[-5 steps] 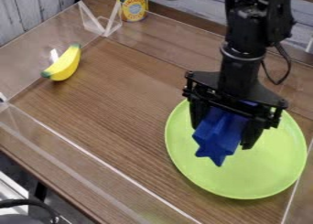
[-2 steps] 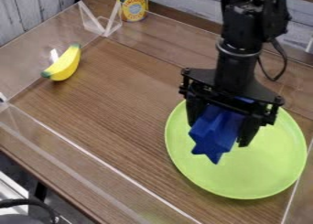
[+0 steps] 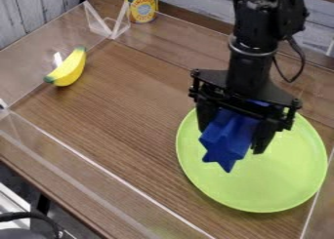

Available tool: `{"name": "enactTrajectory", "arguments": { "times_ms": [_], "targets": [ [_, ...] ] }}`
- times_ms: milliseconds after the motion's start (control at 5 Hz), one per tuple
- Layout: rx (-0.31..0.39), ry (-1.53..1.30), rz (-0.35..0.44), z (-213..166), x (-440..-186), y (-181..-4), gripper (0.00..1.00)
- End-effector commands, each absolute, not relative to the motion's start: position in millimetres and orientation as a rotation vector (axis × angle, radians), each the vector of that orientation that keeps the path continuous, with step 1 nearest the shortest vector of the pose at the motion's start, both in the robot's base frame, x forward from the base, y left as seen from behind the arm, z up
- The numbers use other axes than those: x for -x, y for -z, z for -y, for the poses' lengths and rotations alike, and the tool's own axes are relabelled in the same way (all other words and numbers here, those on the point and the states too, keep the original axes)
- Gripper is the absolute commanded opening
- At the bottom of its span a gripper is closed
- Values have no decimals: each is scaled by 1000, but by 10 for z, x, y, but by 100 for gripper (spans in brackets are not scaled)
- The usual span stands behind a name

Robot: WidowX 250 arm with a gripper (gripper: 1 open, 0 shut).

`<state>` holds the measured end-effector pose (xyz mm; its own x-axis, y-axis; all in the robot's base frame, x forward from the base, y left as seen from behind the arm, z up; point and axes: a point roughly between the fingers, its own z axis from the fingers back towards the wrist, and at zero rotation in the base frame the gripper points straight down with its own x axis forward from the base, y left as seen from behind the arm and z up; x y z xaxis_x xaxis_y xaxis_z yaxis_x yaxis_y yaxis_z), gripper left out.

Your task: Put the blue object in the green plate

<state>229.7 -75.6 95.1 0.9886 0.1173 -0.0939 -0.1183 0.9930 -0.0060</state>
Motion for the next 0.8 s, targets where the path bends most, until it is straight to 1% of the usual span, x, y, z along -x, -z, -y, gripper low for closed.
{"name": "enactTrajectory", "arguments": {
  "times_ms": [0, 600],
  "targets": [
    [33, -123, -35, 748, -2337, -1118, 100],
    [31, -115, -41, 751, -2297, -1130, 100]
  ]
}}
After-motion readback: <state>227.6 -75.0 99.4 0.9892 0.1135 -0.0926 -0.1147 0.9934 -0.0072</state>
